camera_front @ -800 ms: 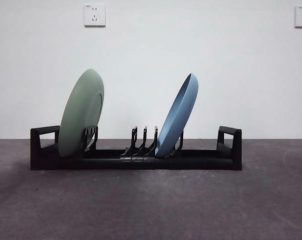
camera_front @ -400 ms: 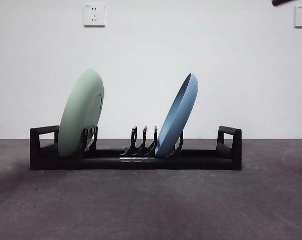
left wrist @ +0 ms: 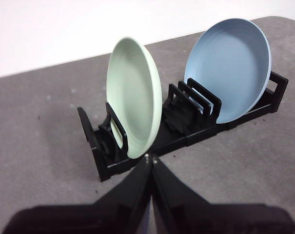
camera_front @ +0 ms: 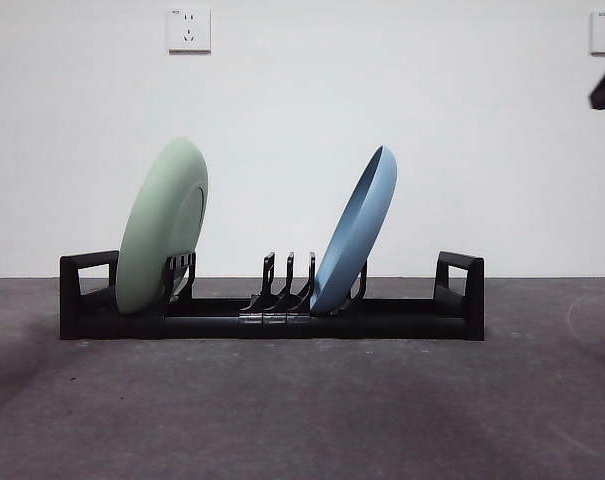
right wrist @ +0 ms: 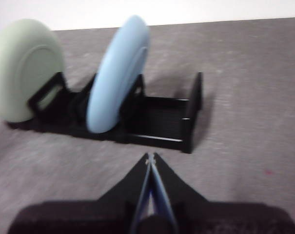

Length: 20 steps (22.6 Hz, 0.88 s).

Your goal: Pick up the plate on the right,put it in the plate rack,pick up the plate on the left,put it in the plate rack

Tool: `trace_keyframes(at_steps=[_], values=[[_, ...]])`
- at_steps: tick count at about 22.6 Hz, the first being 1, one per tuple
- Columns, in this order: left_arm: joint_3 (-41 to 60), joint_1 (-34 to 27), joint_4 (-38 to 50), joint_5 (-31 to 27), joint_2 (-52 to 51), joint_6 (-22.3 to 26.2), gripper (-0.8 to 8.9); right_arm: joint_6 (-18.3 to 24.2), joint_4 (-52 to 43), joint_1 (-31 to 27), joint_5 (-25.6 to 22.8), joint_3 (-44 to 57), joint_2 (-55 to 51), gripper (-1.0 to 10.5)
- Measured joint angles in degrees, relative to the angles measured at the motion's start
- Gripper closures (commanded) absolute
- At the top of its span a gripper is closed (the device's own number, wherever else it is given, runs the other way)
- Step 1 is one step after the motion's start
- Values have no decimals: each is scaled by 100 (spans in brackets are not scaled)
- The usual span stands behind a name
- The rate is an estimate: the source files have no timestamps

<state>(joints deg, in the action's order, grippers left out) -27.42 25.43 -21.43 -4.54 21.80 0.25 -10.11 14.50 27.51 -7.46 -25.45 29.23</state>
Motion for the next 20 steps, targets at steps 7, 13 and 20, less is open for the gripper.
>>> trace_keyframes(at_steps=[7,13,20], values=[[0,2,-125,0,-7,-535,817,-85,4,-11,-192,0,46,946],[0,2,-671,0,-7,-592,817,-85,4,-11,-192,0,48,946],[61,-496,-647,146,-435,-315,817,-85,4,-11,-192,0,48,946]])
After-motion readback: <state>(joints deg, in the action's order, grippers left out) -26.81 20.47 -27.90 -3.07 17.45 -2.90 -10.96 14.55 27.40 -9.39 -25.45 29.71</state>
